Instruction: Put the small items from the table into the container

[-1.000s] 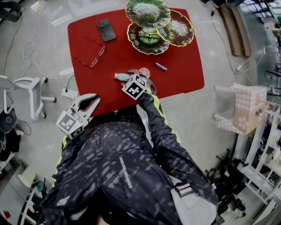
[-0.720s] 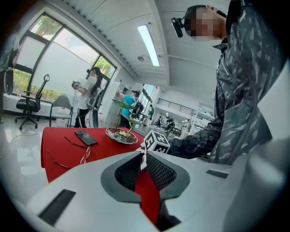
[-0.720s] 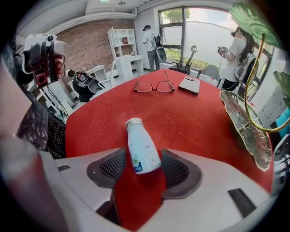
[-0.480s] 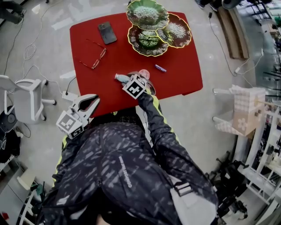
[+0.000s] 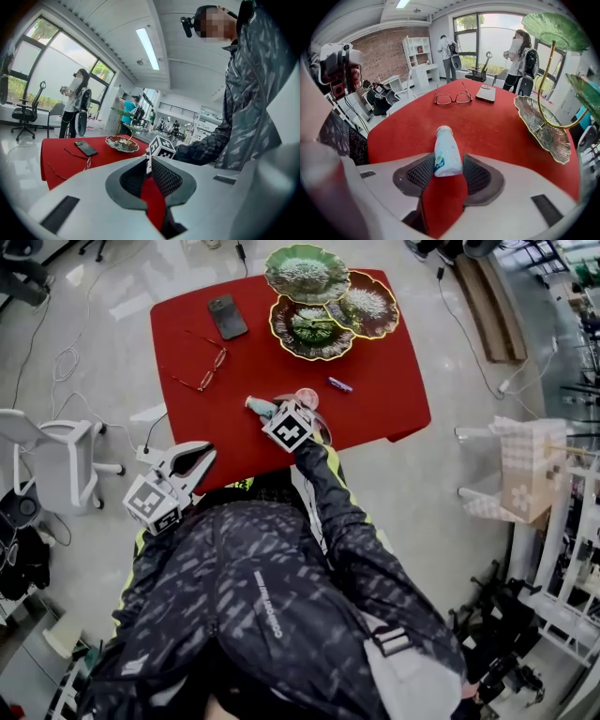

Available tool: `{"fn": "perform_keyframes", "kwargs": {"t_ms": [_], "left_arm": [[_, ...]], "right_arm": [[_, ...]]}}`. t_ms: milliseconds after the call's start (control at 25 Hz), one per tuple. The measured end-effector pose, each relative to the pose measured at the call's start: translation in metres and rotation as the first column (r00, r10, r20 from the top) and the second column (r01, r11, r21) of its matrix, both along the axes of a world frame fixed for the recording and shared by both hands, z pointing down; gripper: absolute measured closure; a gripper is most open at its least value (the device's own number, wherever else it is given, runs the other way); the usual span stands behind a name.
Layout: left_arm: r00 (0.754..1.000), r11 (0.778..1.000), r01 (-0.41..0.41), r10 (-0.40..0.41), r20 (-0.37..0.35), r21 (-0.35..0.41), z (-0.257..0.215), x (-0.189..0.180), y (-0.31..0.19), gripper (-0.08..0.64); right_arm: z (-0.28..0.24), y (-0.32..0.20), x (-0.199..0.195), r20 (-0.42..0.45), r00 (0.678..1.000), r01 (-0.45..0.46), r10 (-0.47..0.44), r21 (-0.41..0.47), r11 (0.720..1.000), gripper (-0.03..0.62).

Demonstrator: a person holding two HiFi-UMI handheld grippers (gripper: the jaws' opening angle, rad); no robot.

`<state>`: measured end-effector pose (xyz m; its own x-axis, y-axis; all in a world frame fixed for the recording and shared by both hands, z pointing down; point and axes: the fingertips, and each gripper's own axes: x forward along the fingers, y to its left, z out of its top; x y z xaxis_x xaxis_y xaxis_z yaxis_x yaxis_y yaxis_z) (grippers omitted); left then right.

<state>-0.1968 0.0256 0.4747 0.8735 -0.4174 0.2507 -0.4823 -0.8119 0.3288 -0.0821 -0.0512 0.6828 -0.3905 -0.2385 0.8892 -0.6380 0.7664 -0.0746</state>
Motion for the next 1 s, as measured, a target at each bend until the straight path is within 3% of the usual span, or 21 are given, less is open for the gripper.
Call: {"fn": "perform_keyframes", "kwargs": {"t_ms": [440,1000], "left_arm": [[0.999,0.999,-0.036,0.036,0.0,0.032,-0.012,0.003,0.005,0.528],[0.992,0.993,-0.082,0.089,-0.087,0.081,-0.032,0.0,0.011,0.528]], "right_arm": [[-0.049,0.008,-0.004,0.096,0.992,-0.088,0.08,0.079,0.993,0.399],[-0.132,0.025,-0.002,0.158,0.969,-0.22,0.19,0.198,0.955,0.399]]}}
